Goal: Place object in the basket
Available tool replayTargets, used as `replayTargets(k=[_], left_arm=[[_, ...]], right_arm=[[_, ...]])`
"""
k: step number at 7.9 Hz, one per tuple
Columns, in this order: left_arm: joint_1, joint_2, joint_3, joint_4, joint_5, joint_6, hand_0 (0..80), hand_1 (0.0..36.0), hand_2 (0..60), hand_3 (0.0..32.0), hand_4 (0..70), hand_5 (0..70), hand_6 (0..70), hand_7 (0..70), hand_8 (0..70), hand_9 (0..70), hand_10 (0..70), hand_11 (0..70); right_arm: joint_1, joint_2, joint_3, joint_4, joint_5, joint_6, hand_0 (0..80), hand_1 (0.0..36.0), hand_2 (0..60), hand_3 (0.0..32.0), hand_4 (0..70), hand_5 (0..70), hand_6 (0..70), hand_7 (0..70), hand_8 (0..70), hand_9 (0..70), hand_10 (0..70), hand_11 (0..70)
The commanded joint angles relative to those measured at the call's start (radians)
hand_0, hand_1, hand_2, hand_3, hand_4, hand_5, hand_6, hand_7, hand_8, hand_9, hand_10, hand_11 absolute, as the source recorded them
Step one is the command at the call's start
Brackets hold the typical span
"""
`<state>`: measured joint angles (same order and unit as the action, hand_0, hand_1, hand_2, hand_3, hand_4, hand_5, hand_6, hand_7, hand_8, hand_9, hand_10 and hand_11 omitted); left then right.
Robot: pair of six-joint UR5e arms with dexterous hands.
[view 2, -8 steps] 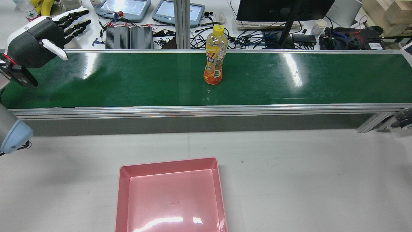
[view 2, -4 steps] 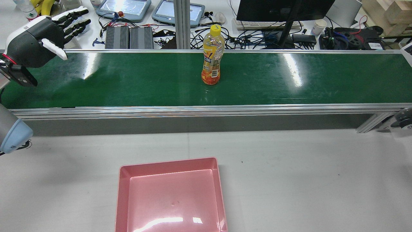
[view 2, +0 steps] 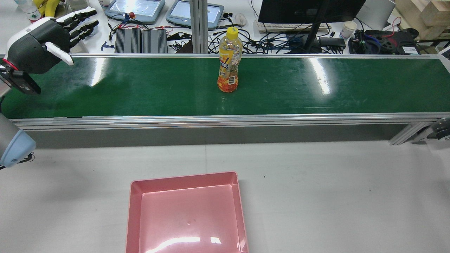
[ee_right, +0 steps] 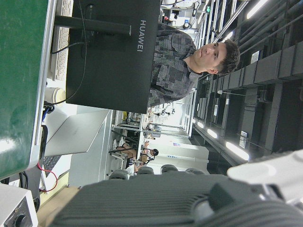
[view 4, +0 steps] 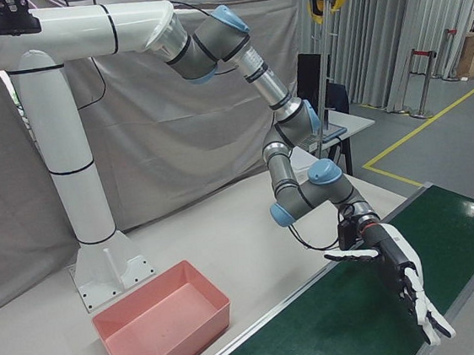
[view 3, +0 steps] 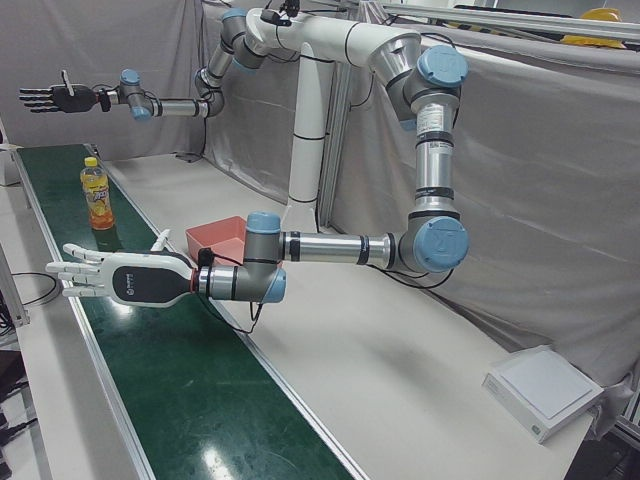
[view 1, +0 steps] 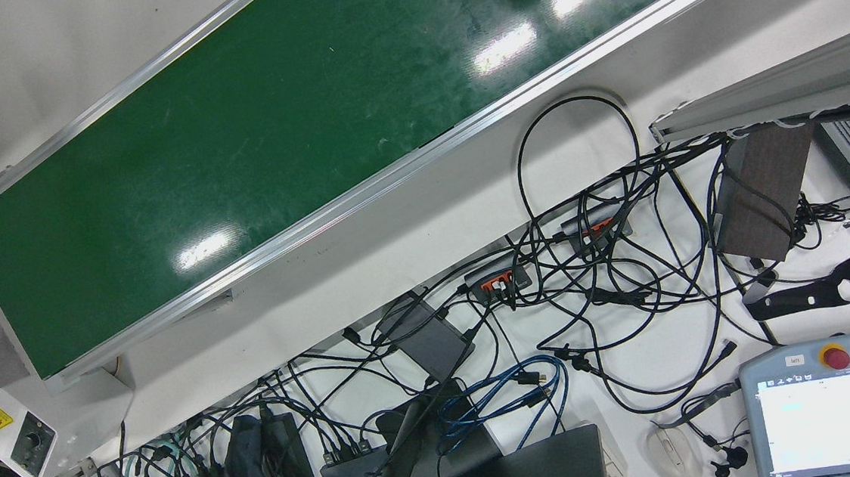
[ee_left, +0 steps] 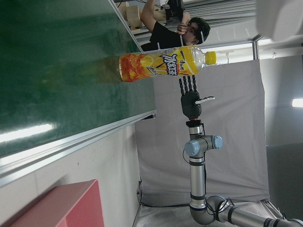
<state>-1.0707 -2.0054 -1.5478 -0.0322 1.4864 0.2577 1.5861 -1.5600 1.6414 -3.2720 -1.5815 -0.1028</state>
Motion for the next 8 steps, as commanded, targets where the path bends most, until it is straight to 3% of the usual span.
replayTargets(k=[1,8], left_arm=[[0.002,0.001,0.0,0.0,0.0,0.0,63.5,4.1,0.0,1.8,13.1,14.7,0.0,1.6,7.7,10.1,1.5,3.7],[0.002,0.001,0.002,0.0,0.0,0.002,63.1,3.9,0.0,1.2,13.3,15.0,0.0,1.5,7.5,9.8,1.6,3.9]], right_arm=[[0.0,0.0,0.0,0.0,0.0,-0.002,0.0,0.0,0.0,0.0,0.0,0.0,0.0,0.0,0.0,0.0,0.0,0.0],[0.002,0.0,0.002,0.0,0.0,0.0,0.0,0.0,0.0,0.0,0.0,0.0,0.0,0.0,0.0,0.0,0.0,0.0]])
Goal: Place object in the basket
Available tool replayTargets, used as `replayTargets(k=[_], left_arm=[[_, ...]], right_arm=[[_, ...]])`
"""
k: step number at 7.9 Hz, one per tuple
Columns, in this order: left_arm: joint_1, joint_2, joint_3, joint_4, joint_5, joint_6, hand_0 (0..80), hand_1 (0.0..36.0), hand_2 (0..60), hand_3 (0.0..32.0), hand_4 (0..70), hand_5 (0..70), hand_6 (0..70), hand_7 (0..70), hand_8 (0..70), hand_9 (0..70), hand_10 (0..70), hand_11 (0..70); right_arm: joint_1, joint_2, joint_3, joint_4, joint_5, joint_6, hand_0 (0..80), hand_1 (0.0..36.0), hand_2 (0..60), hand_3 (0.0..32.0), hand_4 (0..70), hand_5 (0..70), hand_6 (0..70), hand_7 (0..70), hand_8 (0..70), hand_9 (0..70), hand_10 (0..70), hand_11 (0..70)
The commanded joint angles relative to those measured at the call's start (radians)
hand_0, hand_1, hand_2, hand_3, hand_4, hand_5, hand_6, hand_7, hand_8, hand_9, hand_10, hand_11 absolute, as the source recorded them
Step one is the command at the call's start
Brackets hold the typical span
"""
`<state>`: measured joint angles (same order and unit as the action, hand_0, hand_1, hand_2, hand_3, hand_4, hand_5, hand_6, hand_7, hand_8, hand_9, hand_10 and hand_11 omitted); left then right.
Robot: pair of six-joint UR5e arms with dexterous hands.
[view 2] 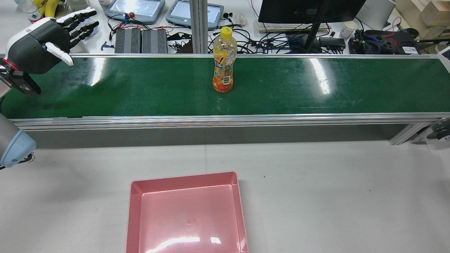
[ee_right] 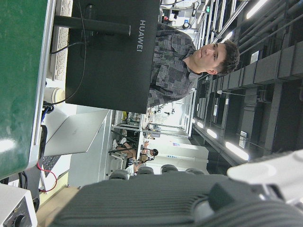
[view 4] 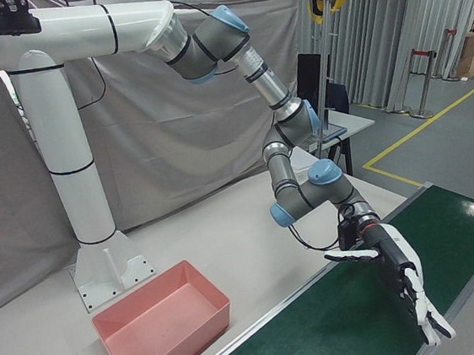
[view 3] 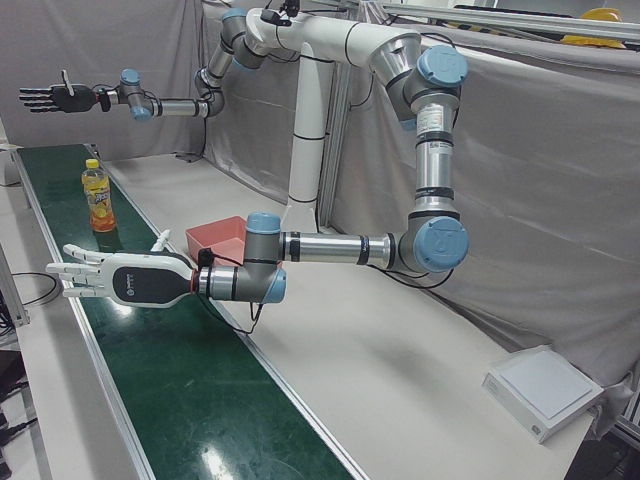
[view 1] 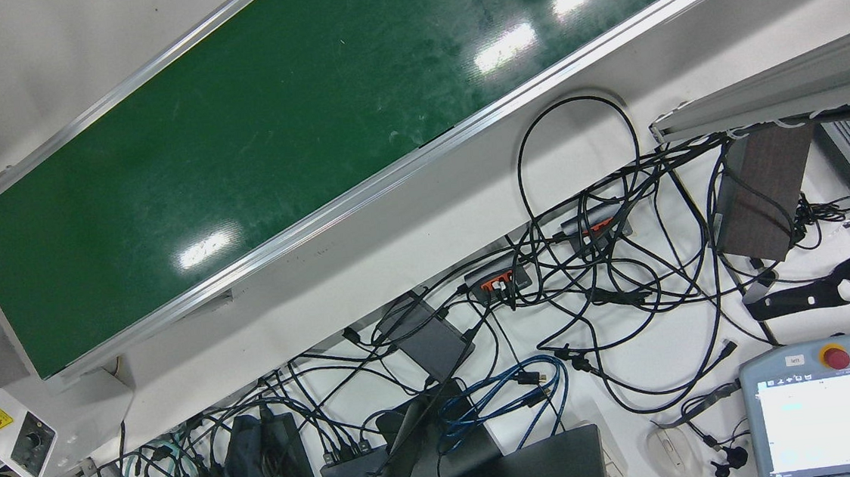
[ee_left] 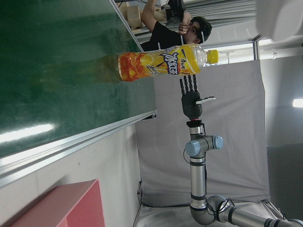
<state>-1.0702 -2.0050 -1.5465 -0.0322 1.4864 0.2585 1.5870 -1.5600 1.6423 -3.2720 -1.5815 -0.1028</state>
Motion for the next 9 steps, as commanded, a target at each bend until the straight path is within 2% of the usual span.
replayTargets(k=[1,9], left_arm=[[0.001,0.0,-0.001,0.0,0.0,0.002,63.0,3.8,0.0,1.4,13.3,15.0,0.0,1.5,7.5,9.9,1.5,3.7],[0.007,-0.005,-0.001,0.0,0.0,0.004,63.1,3.8,0.0,1.2,13.4,15.5,0.1,1.7,7.9,10.5,1.6,3.9]], right_arm=[[0.001,0.0,0.001,0.0,0.0,0.0,0.0,0.0,0.0,0.0,0.0,0.0,0.0,0.0,0.0,0.0,0.0,0.0],[-0.001,0.0,-0.001,0.0,0.0,0.0,0.0,0.0,0.0,0.0,0.0,0.0,0.0,0.0,0.0,0.0,0.0,0.0]])
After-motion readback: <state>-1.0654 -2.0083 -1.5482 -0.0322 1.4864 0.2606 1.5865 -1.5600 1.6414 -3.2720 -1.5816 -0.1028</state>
